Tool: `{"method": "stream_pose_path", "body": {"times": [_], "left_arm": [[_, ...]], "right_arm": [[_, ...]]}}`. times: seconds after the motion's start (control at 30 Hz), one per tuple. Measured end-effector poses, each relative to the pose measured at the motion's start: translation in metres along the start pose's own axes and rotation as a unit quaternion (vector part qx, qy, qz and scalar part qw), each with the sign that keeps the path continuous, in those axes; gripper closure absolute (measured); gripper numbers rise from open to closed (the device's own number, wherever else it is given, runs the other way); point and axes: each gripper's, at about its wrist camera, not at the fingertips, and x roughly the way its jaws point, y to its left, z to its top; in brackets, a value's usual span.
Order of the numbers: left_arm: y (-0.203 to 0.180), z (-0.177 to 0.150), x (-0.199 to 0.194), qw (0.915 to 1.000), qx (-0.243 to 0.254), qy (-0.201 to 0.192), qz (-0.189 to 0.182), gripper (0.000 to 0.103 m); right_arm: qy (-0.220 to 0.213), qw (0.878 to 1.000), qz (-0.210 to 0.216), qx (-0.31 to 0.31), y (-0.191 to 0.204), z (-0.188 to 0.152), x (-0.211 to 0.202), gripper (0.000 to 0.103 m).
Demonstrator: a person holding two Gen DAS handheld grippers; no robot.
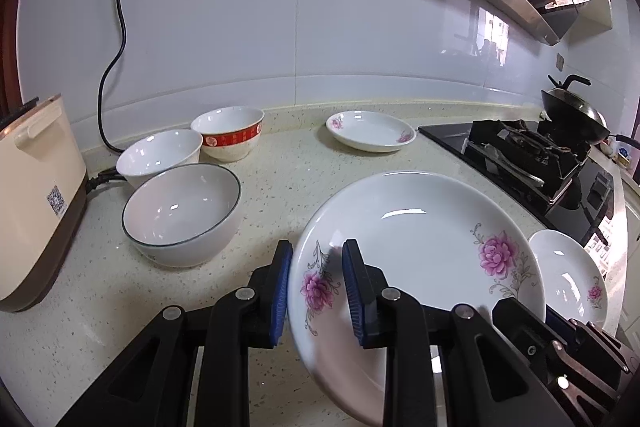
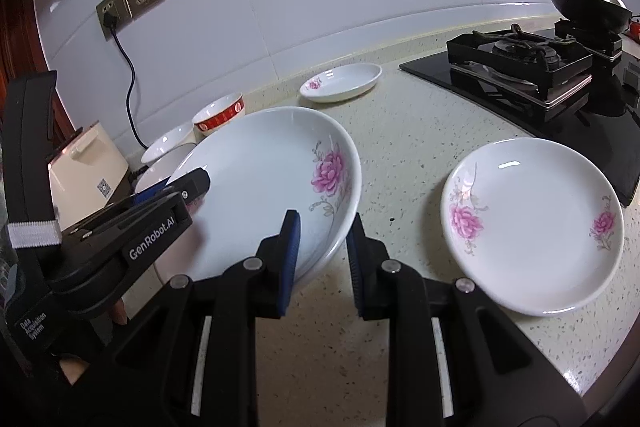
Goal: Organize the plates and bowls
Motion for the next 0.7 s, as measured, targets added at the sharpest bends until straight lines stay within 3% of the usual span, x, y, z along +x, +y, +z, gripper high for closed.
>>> {"method": "stream_pose_path", "body": {"times": [0.47, 0.7], "left_arm": [[-0.021, 0.004, -0.011, 0.9992, 0.022, -0.033, 0.007, 0.076], [-0.062, 0.007, -0.013, 0.9987, 0.036, -0.035, -0.012, 0.076]], "right_arm": [[-0.030, 0.999, 0.009, 0.028, -0.015, 0.006, -0.017, 0.077], [-0.044, 0.998, -0.014, 0.051, -0.046, 0.014, -0.036, 0.077]]}}
